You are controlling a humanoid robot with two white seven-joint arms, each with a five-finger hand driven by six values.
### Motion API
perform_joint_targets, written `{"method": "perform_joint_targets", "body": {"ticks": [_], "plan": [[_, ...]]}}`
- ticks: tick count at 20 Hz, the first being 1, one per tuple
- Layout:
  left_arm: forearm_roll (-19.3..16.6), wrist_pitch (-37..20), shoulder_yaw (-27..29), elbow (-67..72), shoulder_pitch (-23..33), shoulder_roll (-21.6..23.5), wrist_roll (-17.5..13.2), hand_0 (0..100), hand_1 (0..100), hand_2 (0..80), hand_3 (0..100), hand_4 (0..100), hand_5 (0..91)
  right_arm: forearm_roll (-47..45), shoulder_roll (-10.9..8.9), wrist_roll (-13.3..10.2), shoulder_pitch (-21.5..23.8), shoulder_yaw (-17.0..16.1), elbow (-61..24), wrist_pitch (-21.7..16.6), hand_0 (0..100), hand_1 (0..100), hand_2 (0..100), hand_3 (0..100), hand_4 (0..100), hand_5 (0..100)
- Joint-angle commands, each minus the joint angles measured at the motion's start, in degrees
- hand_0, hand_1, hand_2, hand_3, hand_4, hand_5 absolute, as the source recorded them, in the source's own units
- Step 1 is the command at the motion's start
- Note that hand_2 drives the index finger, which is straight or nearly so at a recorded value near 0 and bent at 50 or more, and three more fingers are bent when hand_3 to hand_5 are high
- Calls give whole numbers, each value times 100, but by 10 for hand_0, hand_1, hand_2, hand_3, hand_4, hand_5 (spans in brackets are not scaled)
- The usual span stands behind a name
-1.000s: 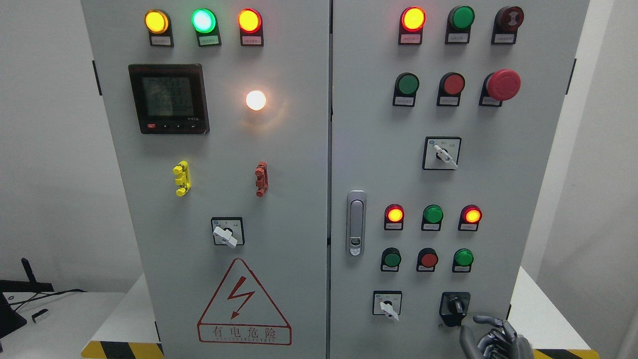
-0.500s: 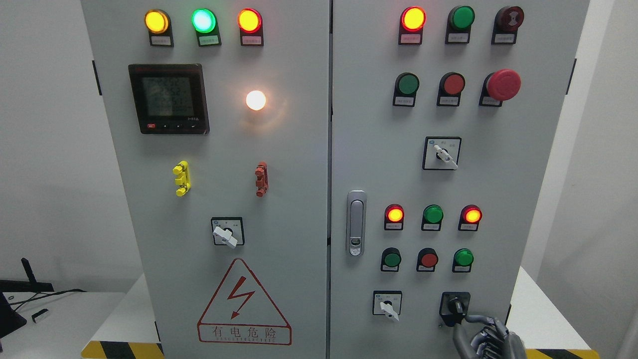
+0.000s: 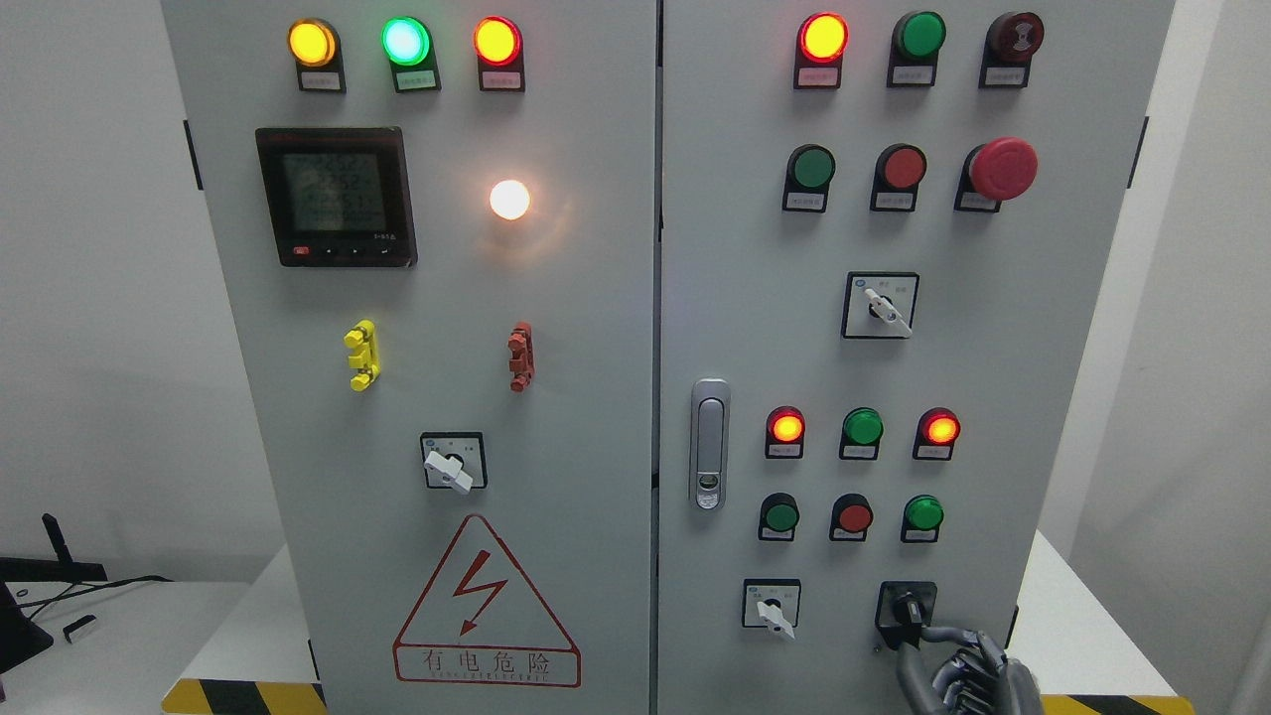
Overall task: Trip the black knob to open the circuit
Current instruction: 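Close the right hand fingers around the black rotary knob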
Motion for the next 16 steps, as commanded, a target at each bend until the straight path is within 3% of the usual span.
{"method": "perform_joint_targets", "body": {"ticks": [1,16], "plan": [[26,-5,0,0,0,-3,2,120,389,0,0,0,0,0,176,0,-53,-121,10,3,398,708,456,860,948,1000],[26,-5,0,0,0,6,2,120,389,0,0,0,0,-9,185,0,-36,-113,19,3,394,710,472,868,952,1000]]}}
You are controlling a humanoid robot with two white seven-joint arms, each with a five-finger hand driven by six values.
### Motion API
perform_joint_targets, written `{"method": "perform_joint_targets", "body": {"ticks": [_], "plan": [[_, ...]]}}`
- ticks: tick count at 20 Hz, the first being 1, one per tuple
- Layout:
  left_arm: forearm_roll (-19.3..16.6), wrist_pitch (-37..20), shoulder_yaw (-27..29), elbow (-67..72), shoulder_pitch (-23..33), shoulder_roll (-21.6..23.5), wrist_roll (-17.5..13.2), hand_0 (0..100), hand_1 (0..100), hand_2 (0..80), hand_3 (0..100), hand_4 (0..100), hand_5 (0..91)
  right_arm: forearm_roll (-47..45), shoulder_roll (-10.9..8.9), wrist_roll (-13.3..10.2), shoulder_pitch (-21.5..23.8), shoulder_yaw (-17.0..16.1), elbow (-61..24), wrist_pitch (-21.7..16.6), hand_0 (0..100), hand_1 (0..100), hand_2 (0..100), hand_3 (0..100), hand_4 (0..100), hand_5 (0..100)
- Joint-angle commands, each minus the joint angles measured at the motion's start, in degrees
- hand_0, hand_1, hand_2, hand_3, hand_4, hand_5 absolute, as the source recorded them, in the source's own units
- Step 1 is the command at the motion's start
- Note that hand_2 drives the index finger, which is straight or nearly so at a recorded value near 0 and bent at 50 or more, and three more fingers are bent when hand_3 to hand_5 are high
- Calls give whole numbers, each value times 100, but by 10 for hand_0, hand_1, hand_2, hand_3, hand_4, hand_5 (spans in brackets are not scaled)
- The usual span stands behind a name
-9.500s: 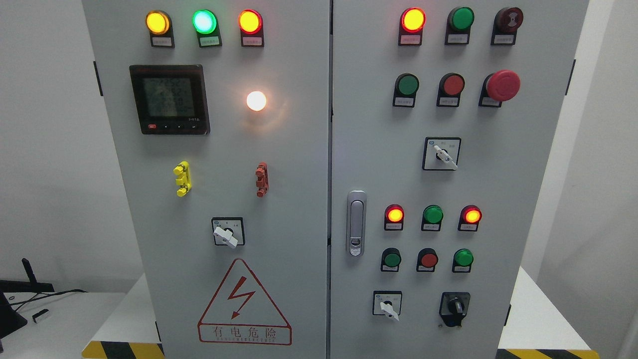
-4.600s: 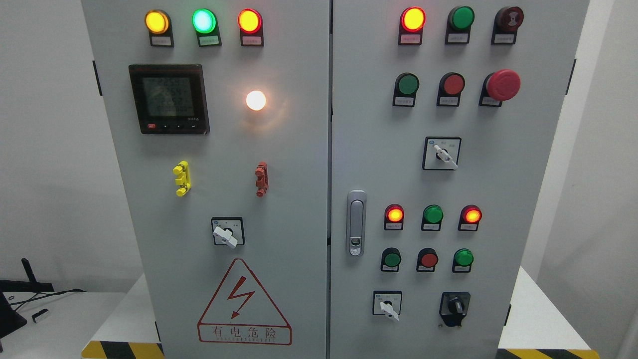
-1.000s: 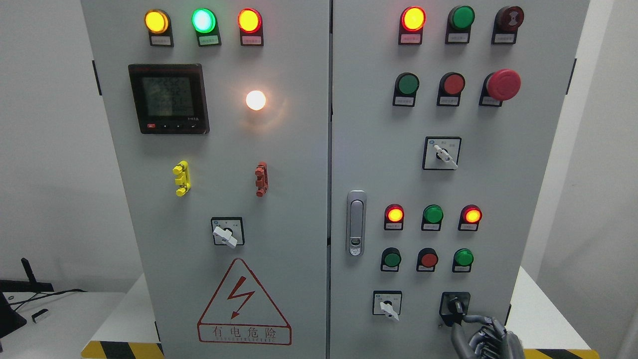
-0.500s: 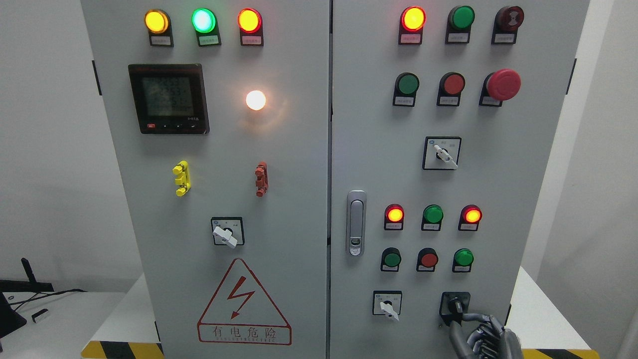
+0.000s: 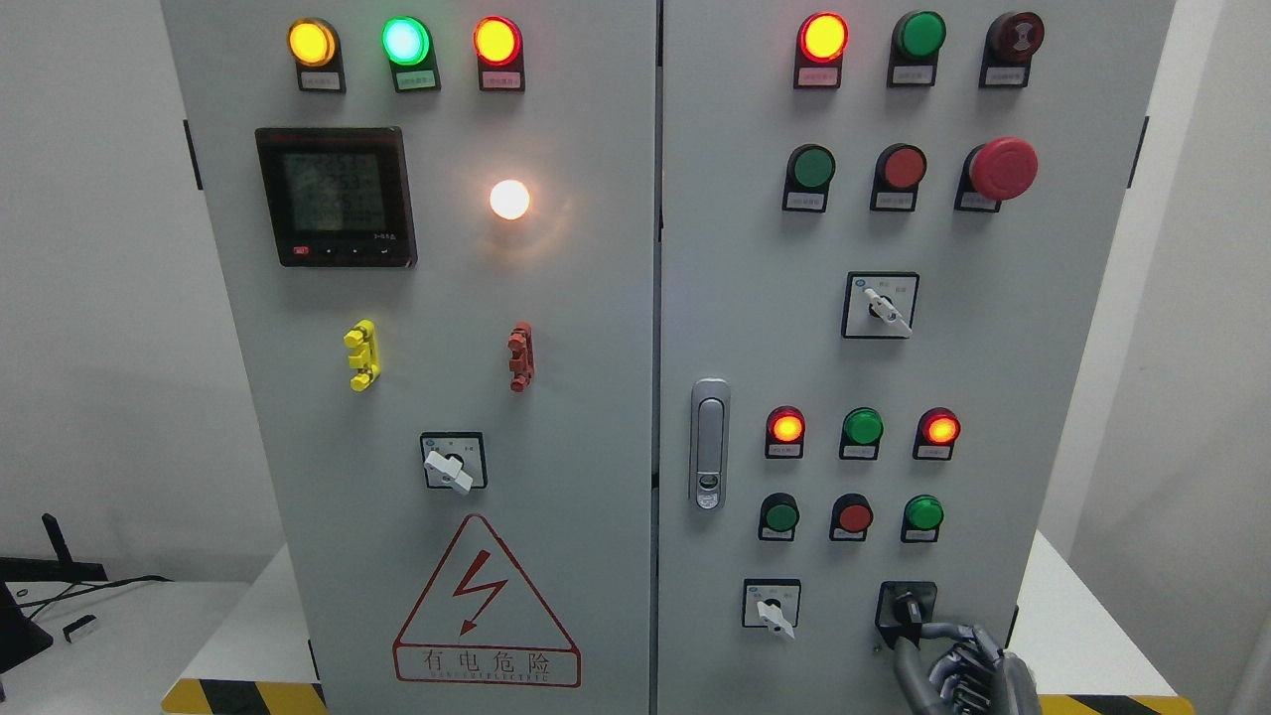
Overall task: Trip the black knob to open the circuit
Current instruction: 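Close the right hand fingers around the black rotary knob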
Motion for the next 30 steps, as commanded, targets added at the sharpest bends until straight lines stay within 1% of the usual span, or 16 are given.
{"method": "perform_joint_targets", "body": {"ticks": [1,10,13,21,30], "plan": [[26,-5,0,0,0,-3,2,120,389,0,0,0,0,-2,185,-1,6,-125,10,3,394,710,472,869,953,1000],[26,-5,0,0,0,6,2,120,389,0,0,0,0,-11,193,-9,-3,-81,36,3,396,710,476,876,958,1000],[26,-5,0,0,0,-3,2,120,389,0,0,0,0,-11,237,-1,-3,-81,36,3,396,710,477,877,959,1000],[26,-5,0,0,0,6,2,120,389,0,0,0,0,-20,229,-1,-12,-81,36,-6,397,708,477,878,962,1000],[26,-5,0,0,0,6,2,120,389,0,0,0,0,-29,237,-1,-12,-2,36,-15,399,708,481,884,965,1000]]}}
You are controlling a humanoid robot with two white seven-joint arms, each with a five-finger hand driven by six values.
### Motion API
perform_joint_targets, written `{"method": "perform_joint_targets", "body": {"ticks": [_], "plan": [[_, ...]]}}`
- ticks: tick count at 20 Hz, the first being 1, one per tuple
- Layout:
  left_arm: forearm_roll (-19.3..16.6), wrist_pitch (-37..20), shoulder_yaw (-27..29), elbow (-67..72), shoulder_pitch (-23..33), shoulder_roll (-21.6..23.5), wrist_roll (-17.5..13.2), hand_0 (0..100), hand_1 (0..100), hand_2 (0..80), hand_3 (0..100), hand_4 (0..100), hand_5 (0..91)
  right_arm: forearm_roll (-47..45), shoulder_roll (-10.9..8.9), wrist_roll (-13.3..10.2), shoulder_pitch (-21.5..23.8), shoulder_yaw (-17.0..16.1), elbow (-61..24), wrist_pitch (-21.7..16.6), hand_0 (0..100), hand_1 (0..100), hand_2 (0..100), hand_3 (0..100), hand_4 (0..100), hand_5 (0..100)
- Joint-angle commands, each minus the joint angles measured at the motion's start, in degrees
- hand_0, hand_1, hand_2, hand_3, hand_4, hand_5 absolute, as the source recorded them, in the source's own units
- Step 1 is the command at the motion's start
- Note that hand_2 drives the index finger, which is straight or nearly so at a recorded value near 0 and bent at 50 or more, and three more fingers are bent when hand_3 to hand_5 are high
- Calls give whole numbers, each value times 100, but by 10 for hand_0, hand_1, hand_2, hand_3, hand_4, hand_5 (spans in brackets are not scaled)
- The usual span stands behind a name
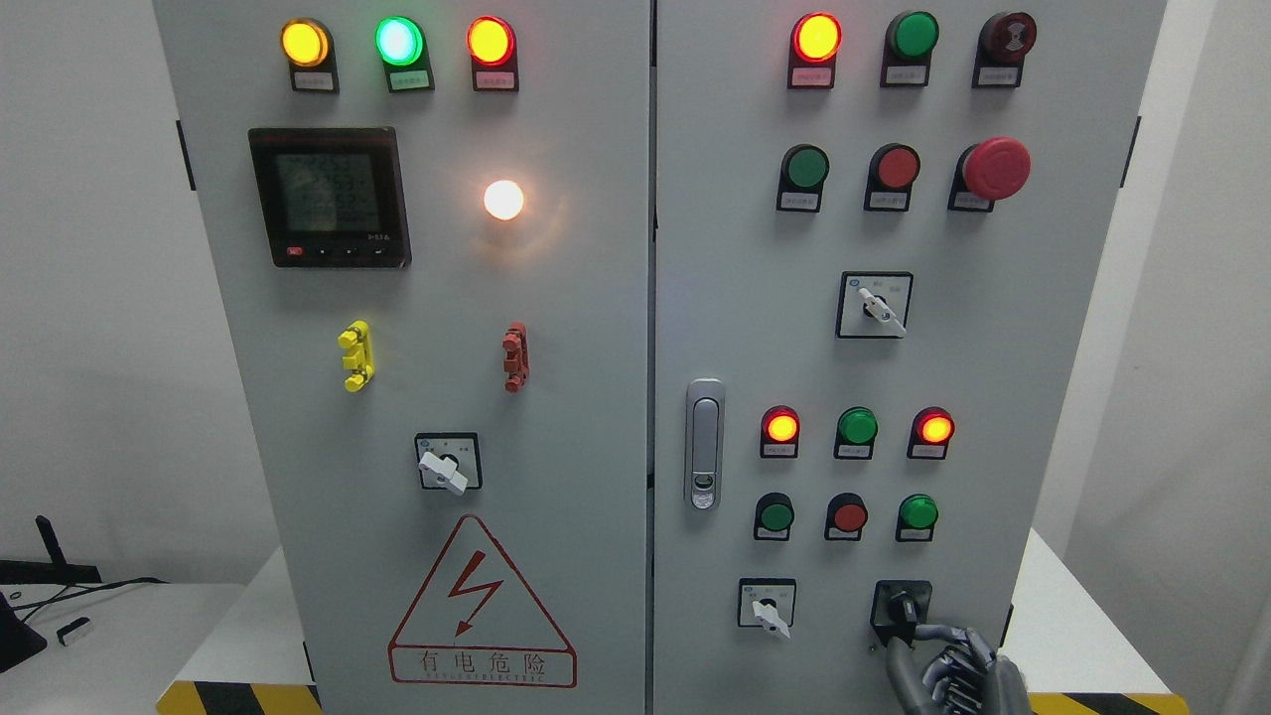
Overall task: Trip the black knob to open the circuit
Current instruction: 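Twist the black knob with the right hand to switch it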
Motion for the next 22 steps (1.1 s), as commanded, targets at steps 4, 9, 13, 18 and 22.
{"method": "perform_joint_targets", "body": {"ticks": [4,9,13,18,22], "plan": [[27,-5,0,0,0,5,2,120,389,0,0,0,0,-8,47,17,-7,3,20,-1,400,708,488,885,965,1000],[27,-5,0,0,0,-3,2,120,389,0,0,0,0,-8,47,17,-7,20,38,-1,399,710,493,891,966,1000],[27,-5,0,0,0,5,2,120,389,0,0,0,0,-8,47,17,-33,46,38,-1,399,709,499,893,966,1000],[27,-5,0,0,0,-3,2,120,389,0,0,0,0,-8,47,17,-42,82,47,-1,401,710,505,894,965,1000],[27,-5,0,0,0,-3,2,120,389,0,0,0,0,-8,47,17,-42,108,47,-1,403,708,510,901,967,1000]]}}
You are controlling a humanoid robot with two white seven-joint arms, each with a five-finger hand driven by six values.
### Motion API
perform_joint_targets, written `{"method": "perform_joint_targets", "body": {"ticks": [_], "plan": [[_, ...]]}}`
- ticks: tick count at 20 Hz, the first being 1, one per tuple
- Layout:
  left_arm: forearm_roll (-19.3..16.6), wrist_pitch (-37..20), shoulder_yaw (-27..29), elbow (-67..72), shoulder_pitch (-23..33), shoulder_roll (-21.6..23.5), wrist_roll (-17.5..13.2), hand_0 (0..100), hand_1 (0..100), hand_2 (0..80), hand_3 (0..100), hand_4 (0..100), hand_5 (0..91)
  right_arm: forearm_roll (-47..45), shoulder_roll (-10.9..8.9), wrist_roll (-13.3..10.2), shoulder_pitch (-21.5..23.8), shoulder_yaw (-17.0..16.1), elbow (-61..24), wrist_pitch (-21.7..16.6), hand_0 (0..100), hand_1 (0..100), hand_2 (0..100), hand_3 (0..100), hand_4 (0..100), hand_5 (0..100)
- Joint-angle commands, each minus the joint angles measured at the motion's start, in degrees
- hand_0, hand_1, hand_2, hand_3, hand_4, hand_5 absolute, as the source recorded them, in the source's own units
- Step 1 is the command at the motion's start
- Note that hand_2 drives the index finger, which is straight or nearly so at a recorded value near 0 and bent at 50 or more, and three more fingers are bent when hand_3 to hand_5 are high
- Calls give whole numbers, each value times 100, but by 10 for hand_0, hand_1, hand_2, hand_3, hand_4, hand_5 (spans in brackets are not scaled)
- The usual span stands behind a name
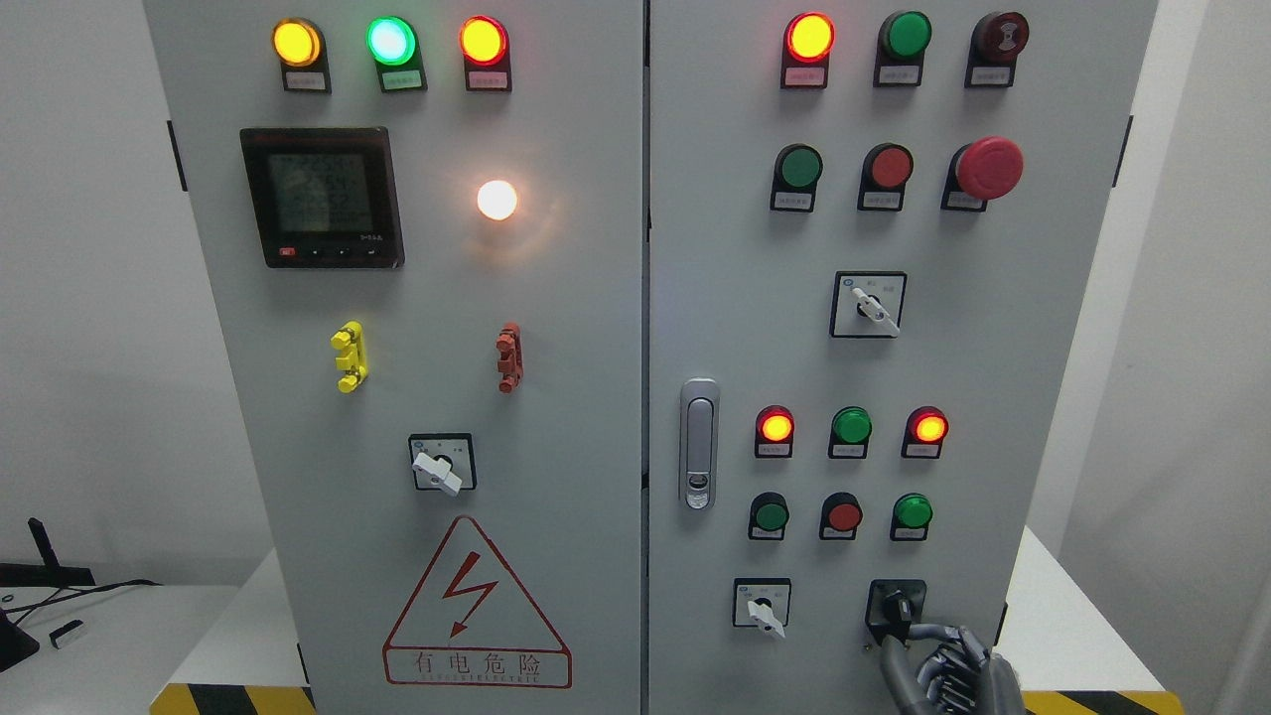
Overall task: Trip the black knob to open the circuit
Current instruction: 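Twist the black knob with the right hand to switch it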
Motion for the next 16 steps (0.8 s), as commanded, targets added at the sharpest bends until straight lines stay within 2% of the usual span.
{"method": "perform_joint_targets", "body": {"ticks": [1,5,8,16], "plan": [[26,-5,0,0,0,-4,2,120,389,0,0,0,0,0,7,1,-14,115,12,4,403,708,512,902,967,1000],[26,-5,0,0,0,-4,2,120,389,0,0,0,0,0,7,27,-14,115,12,4,404,708,517,908,971,1000],[26,-5,0,0,0,-4,2,120,389,0,0,0,0,17,7,150,-14,124,12,4,403,708,520,910,972,1000],[26,-5,0,0,0,4,2,120,389,0,0,0,0,61,7,159,-32,159,56,-22,403,708,521,910,972,1000]]}}
